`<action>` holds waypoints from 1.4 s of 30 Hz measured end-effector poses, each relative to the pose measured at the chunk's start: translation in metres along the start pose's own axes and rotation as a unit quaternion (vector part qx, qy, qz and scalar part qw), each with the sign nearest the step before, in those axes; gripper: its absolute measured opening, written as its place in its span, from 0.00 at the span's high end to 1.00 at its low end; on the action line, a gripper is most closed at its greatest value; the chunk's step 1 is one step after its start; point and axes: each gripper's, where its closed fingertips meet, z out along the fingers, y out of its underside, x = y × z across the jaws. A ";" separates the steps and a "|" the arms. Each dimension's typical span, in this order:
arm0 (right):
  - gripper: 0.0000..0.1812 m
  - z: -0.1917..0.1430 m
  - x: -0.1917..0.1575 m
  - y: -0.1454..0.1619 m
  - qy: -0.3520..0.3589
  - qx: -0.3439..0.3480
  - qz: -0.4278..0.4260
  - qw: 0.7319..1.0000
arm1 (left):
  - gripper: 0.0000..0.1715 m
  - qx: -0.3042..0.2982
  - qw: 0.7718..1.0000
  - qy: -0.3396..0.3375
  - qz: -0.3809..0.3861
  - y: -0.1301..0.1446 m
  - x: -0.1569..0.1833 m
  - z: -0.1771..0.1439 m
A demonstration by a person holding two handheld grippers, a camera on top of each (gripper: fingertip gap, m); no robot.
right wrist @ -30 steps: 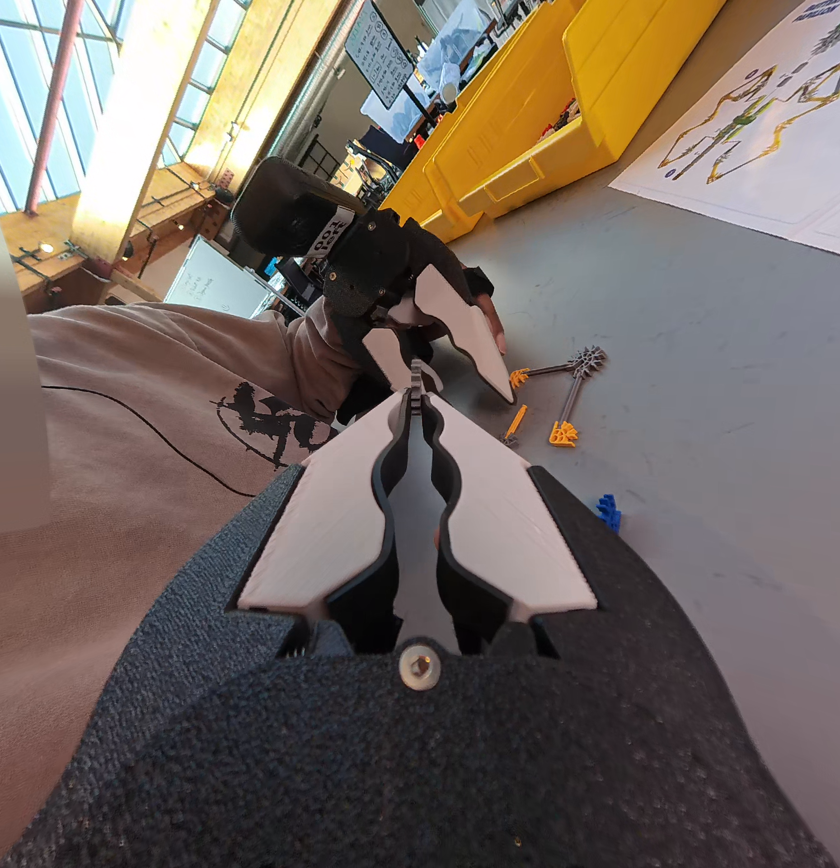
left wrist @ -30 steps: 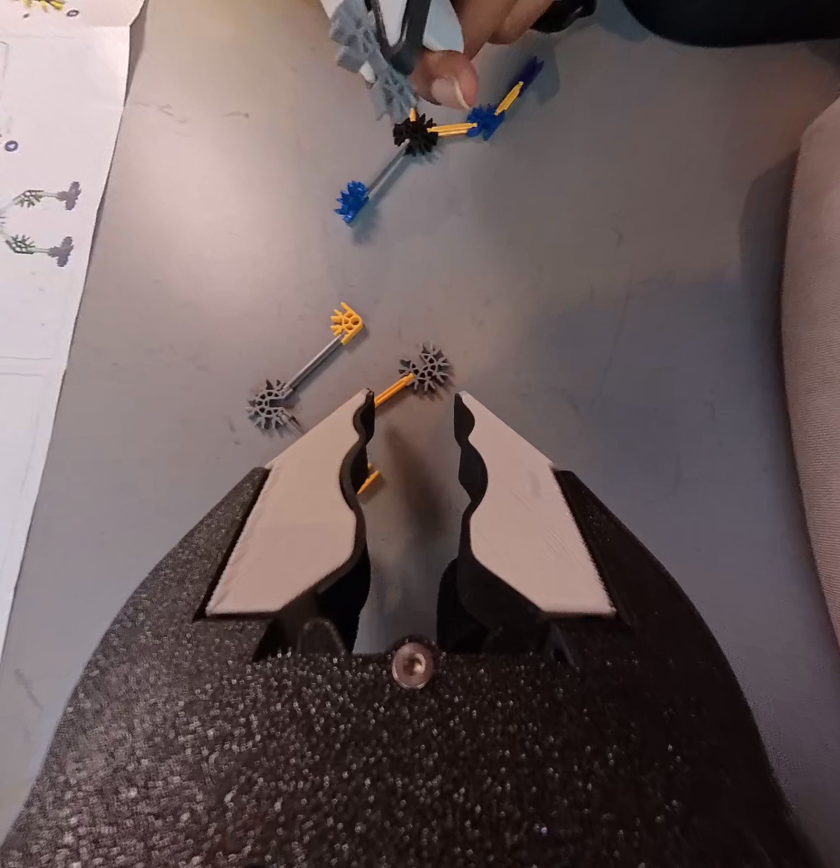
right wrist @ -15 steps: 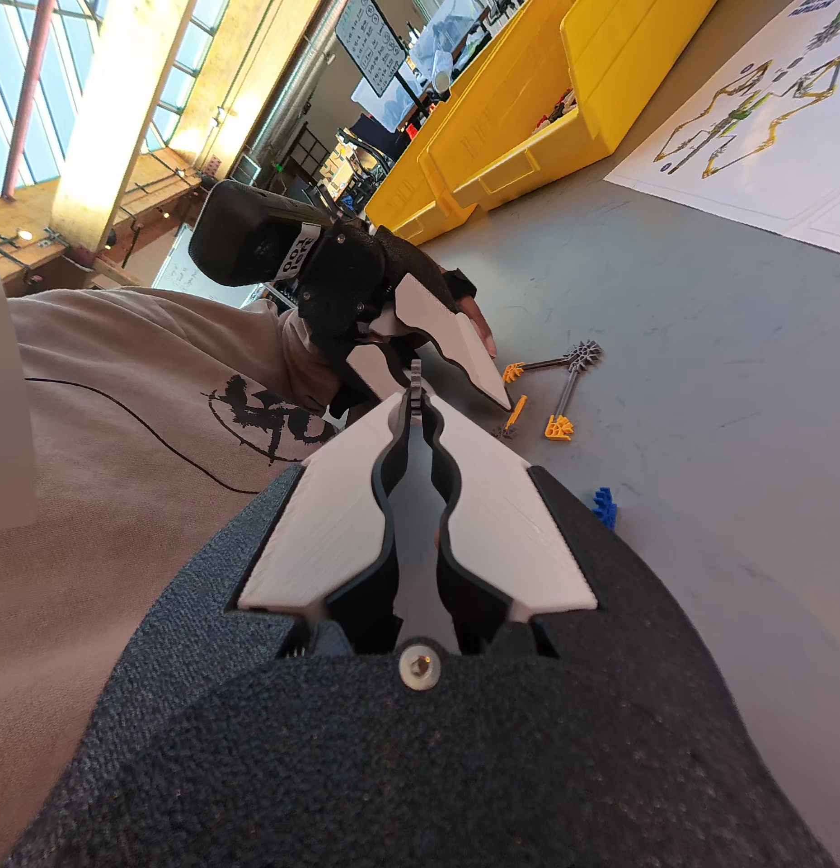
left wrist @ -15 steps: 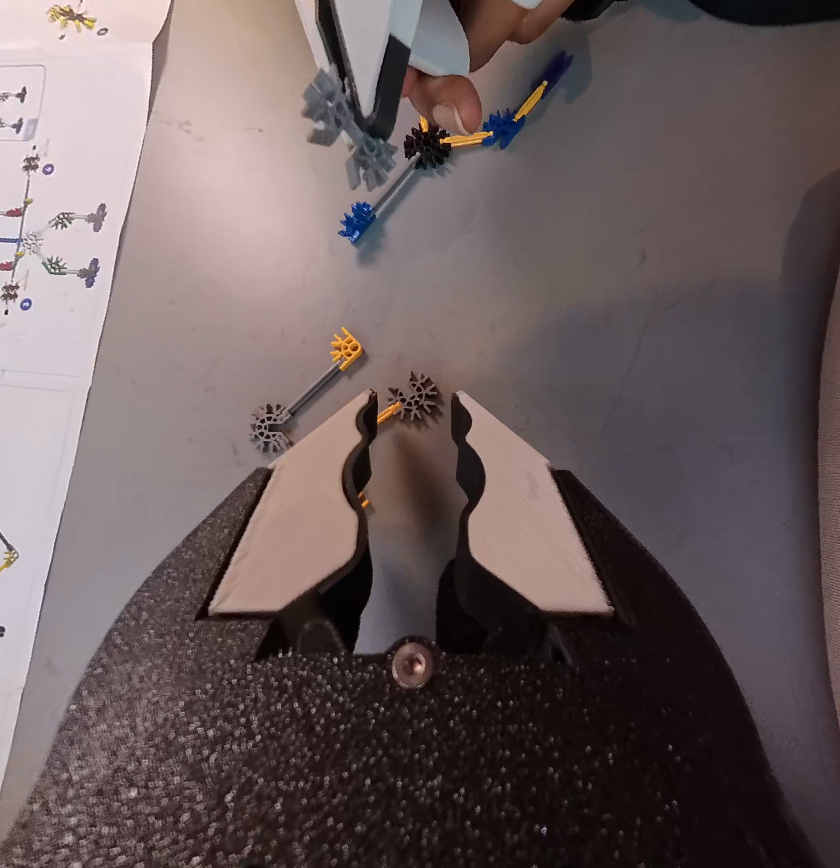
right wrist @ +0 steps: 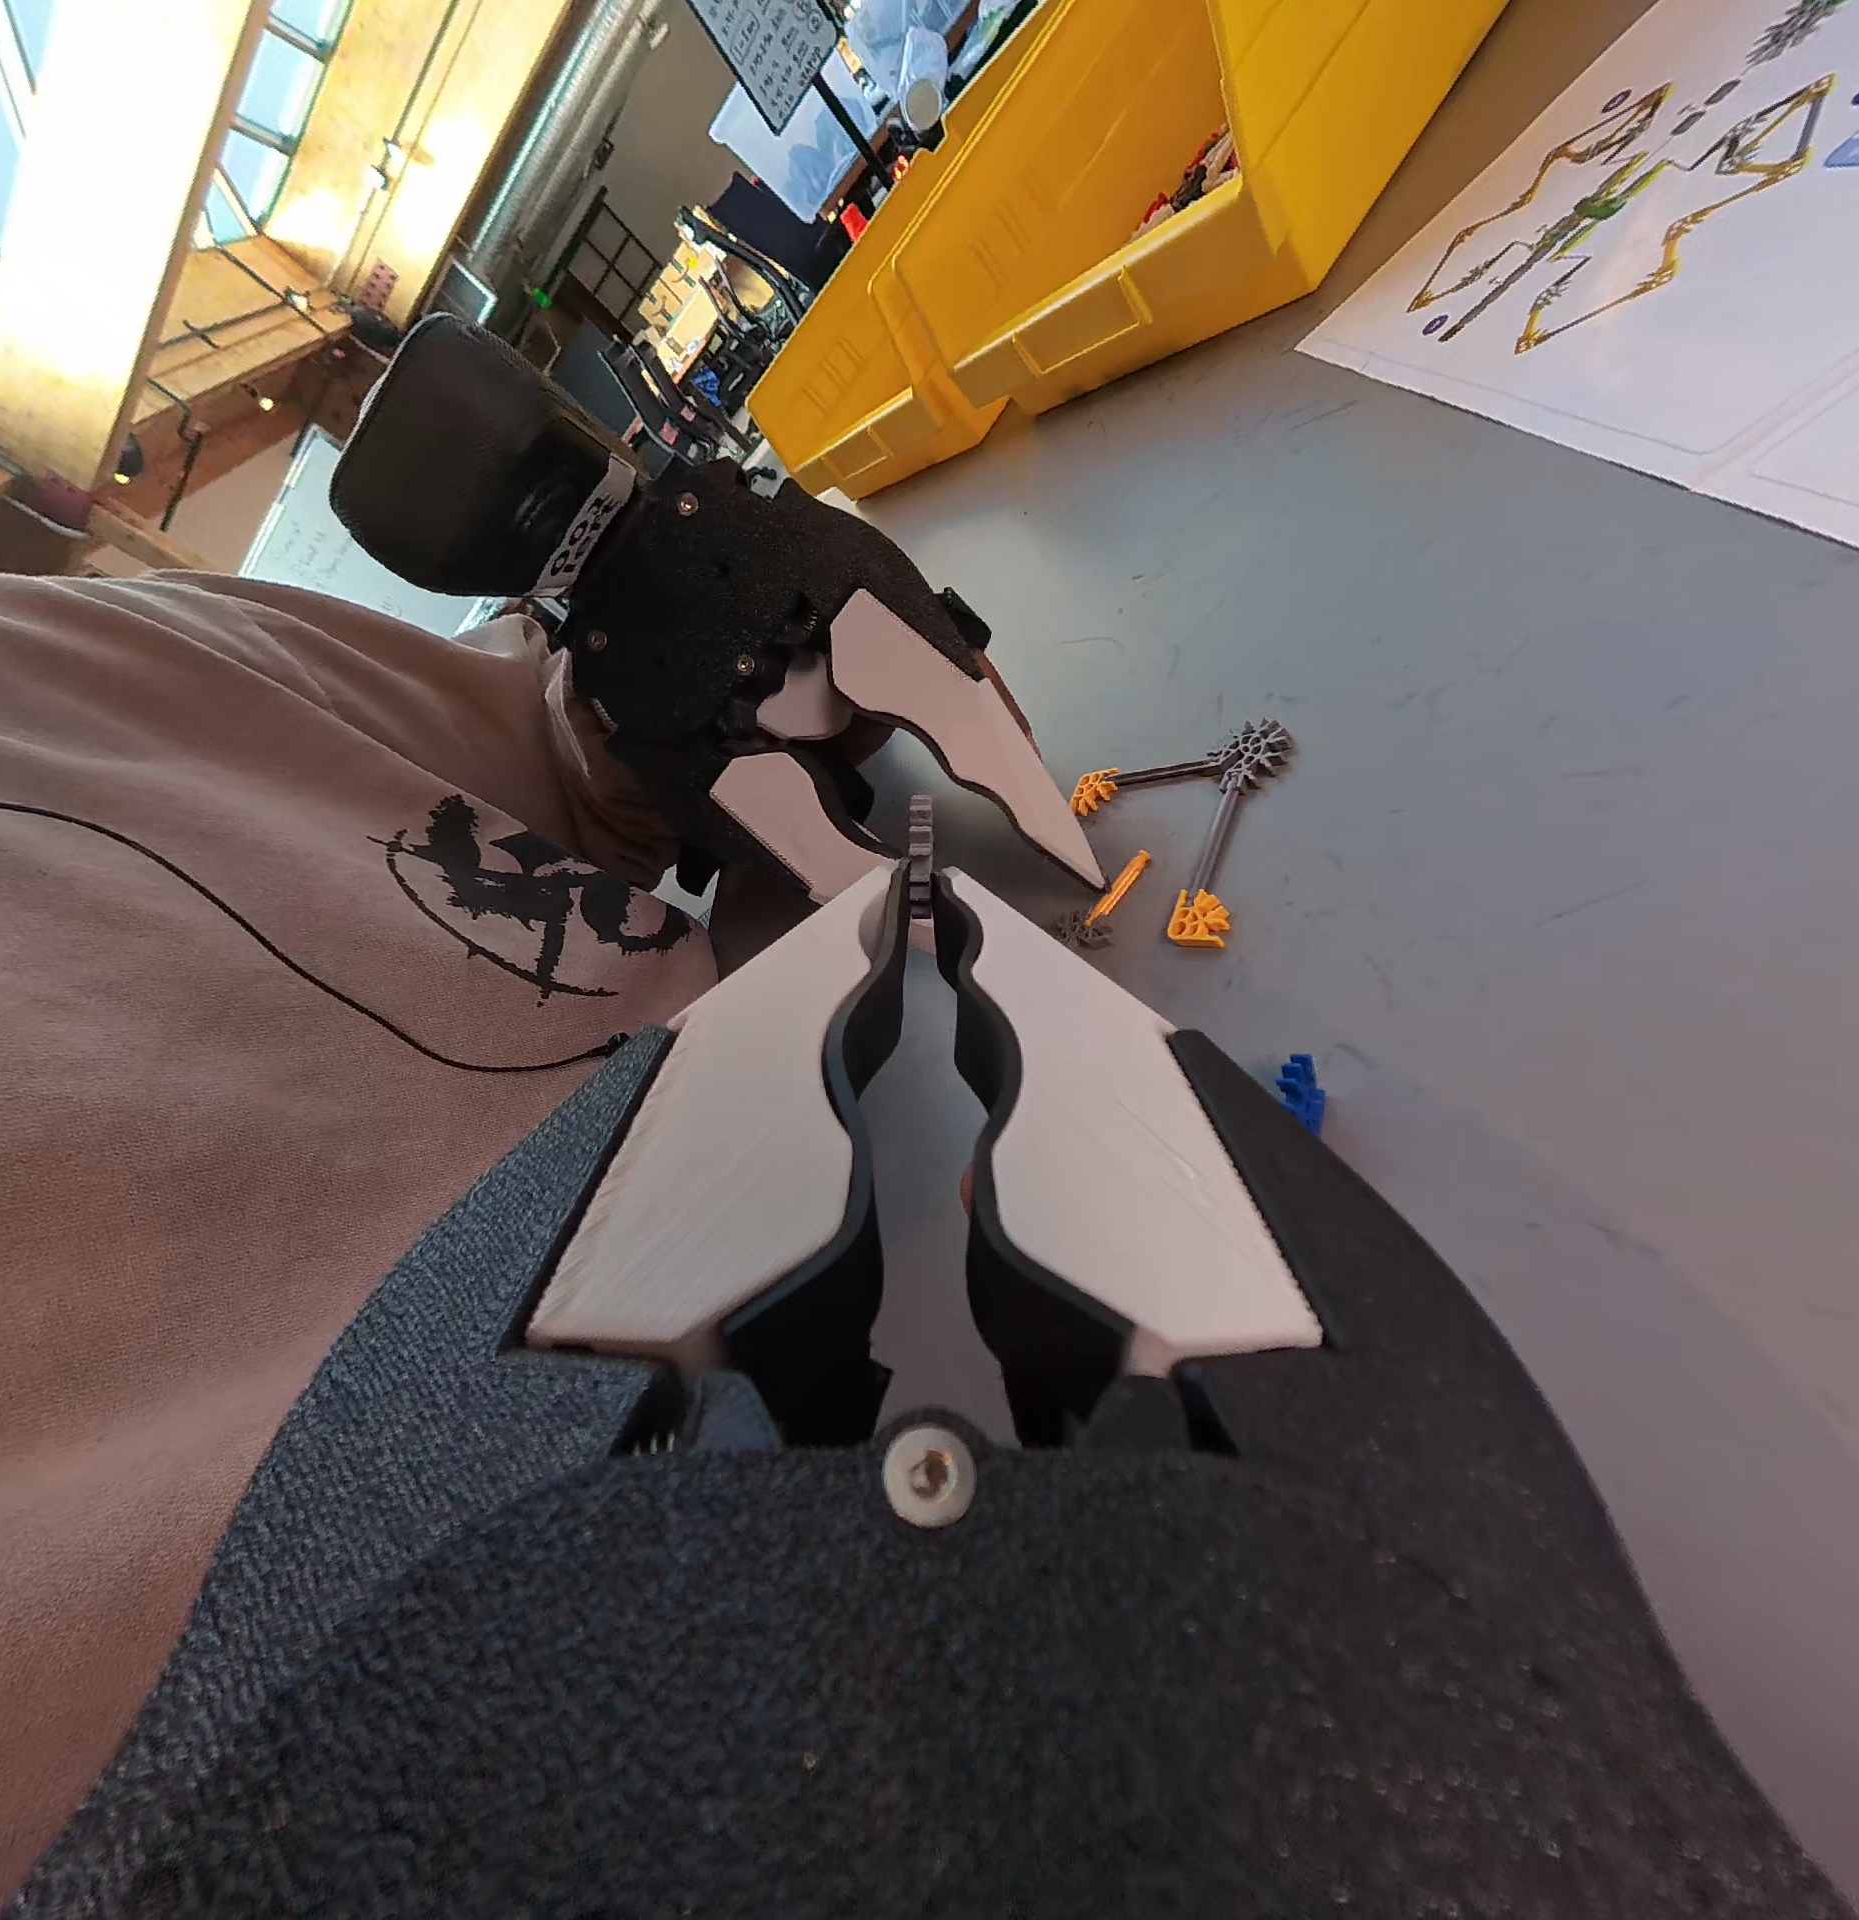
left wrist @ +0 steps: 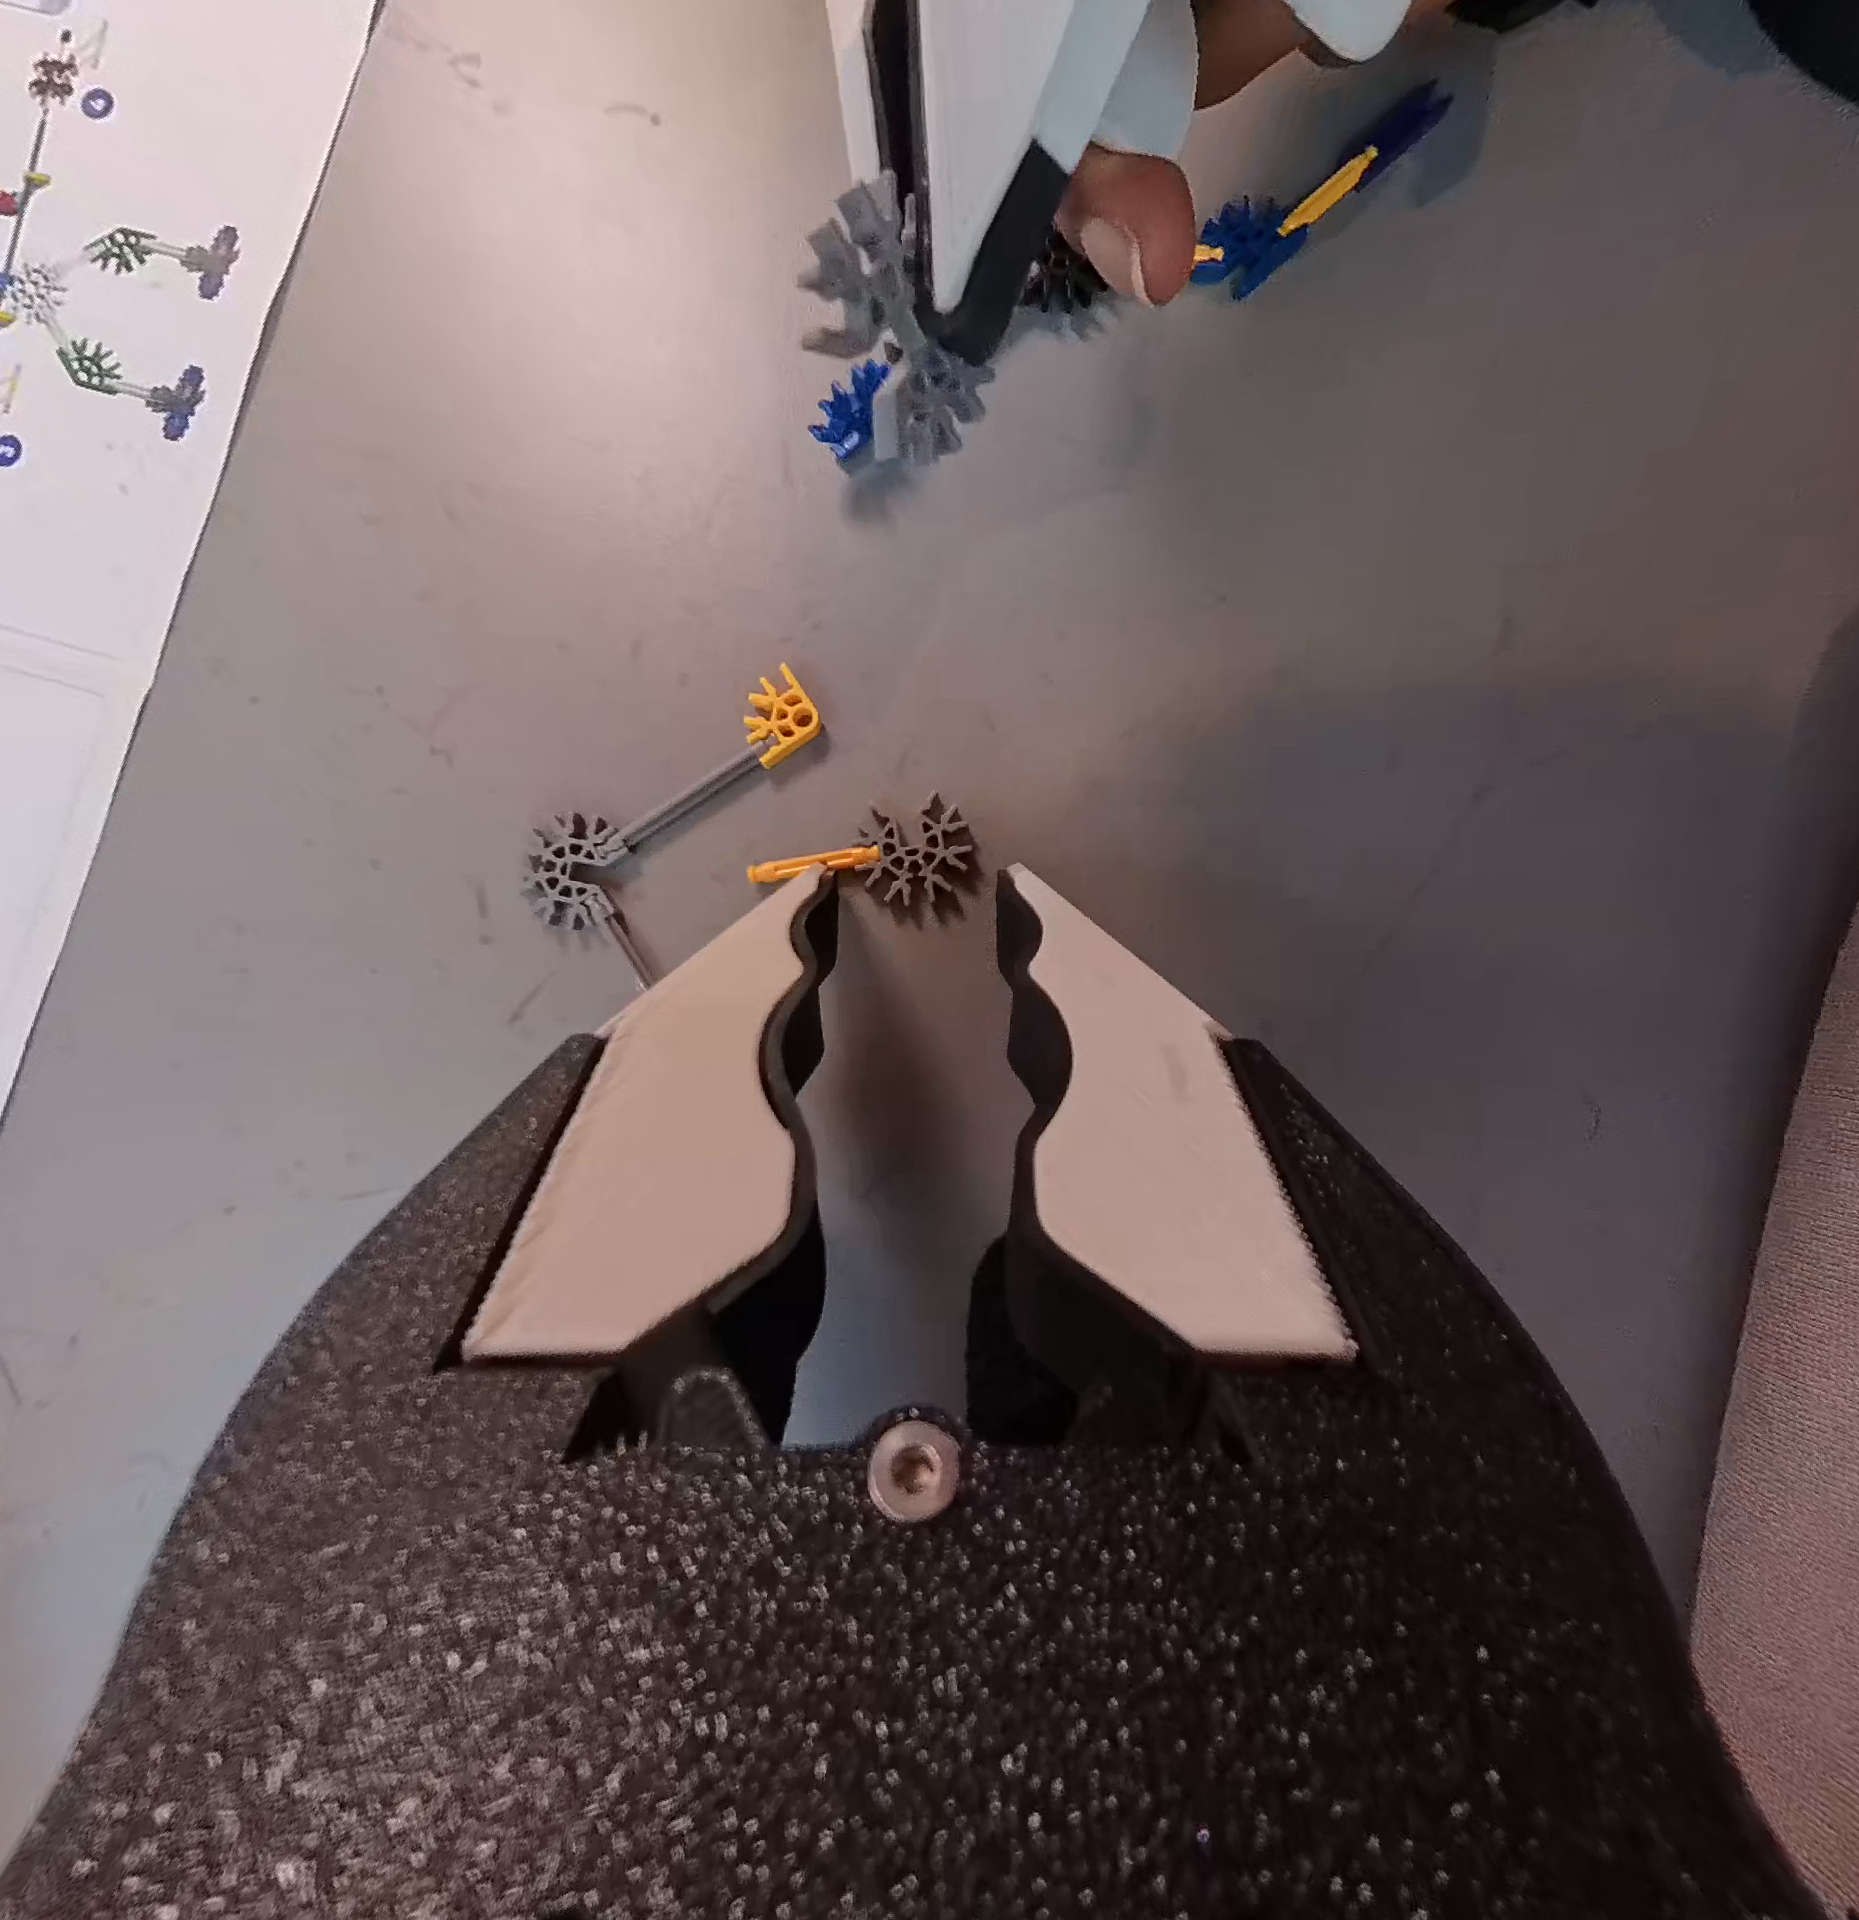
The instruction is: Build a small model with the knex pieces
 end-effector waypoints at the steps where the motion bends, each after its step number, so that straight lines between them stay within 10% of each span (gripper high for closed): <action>1: 0.99 0.000 0.000 0.000 0.000 -0.001 -0.001 1.000 | 0.82 0.004 1.000 0.001 0.000 -0.001 -0.001 0.001; 26: 0.99 -0.004 0.000 0.002 0.035 -0.014 -0.033 0.999 | 0.90 0.061 0.997 0.043 0.016 -0.007 -0.006 0.004; 42: 0.99 0.014 -0.016 0.025 0.022 -0.076 -0.119 0.990 | 0.90 0.211 0.952 0.216 -0.048 -0.042 0.025 -0.043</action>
